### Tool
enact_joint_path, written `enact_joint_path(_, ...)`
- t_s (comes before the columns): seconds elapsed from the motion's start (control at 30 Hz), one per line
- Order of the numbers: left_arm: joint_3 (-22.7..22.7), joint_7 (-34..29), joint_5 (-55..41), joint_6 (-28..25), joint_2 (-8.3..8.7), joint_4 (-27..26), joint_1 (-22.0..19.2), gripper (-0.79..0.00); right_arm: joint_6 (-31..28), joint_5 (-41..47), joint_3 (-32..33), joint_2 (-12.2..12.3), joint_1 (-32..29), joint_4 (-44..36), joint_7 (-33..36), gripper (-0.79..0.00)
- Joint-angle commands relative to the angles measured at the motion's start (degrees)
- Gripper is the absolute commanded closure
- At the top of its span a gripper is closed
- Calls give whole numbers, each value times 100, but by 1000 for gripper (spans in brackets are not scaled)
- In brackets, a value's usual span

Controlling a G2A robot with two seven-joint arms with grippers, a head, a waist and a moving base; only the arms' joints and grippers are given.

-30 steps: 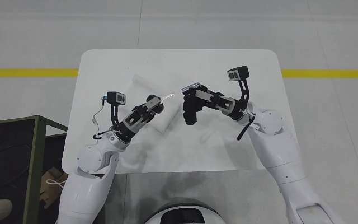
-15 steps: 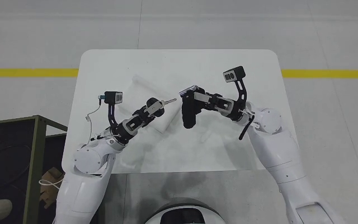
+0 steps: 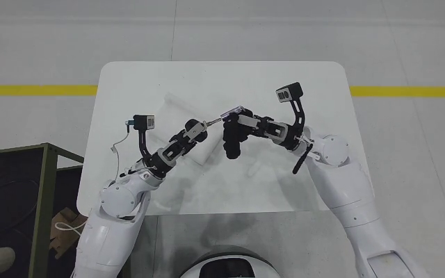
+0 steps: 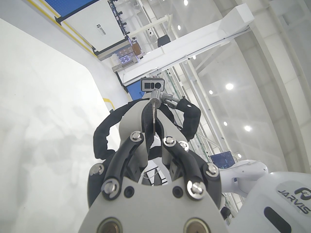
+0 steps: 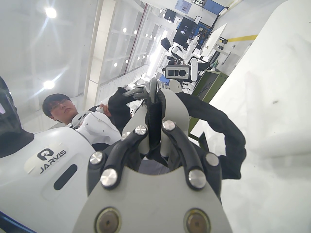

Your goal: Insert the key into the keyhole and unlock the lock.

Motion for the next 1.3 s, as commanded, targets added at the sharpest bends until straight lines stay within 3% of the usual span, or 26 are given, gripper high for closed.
enact_joint_path(0.0, 13, 76, 28, -50, -6, -9, 22, 0, -13, -15, -14, -4, -1, 6, -28, 0)
enact_joint_path(0.63, 83, 242, 163, -61, -32, 5, 40, 0, -78, -77, -68, -19, -6, 0, -64, 0)
enact_joint_path(1.27, 132, -40, 9, 26, -32, 20, -24, 0, -200, -241, -53, -2, 2, -42, 89, 0)
